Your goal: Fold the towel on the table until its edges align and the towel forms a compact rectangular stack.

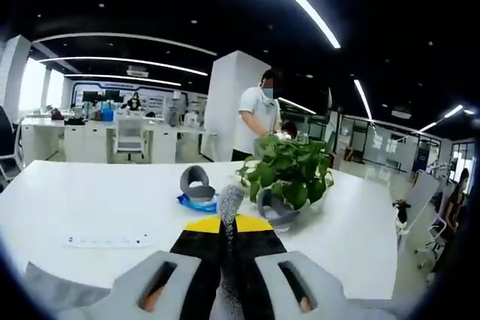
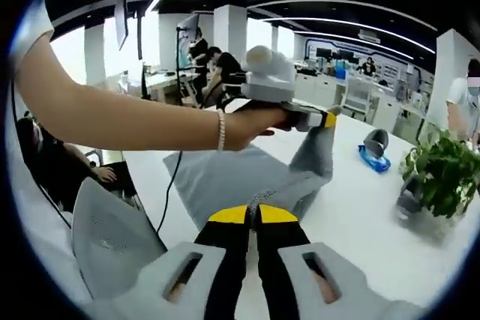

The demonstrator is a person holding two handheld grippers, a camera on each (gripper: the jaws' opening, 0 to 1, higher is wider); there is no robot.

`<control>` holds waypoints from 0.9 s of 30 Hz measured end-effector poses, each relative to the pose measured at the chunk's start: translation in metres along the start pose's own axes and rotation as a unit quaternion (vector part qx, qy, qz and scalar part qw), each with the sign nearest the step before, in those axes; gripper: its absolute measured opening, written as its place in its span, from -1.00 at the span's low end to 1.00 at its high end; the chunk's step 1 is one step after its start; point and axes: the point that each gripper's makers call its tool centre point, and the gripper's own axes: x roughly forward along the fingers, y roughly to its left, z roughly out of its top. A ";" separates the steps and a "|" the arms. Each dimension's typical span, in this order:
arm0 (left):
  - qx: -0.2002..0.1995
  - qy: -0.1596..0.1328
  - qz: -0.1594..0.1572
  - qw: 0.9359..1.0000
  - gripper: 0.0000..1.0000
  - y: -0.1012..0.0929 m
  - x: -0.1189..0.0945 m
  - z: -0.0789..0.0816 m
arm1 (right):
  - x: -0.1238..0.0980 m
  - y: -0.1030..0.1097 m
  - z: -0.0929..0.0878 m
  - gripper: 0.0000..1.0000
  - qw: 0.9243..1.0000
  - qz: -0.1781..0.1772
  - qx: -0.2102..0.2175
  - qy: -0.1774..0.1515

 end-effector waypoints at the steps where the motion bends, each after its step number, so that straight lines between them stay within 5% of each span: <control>1: -0.002 0.001 0.002 1.000 -0.92 0.007 -0.003 0.000 | 0.006 0.006 0.005 -0.99 1.000 0.010 -0.005 -0.002; 10: -0.018 -0.004 0.006 1.000 -0.92 0.049 -0.021 0.006 | 0.045 0.044 0.042 -0.99 0.996 0.066 -0.050 -0.022; 27: -0.031 -0.016 0.042 0.998 -0.92 0.130 -0.054 0.007 | 0.097 0.087 0.077 -0.98 0.988 0.129 -0.073 -0.036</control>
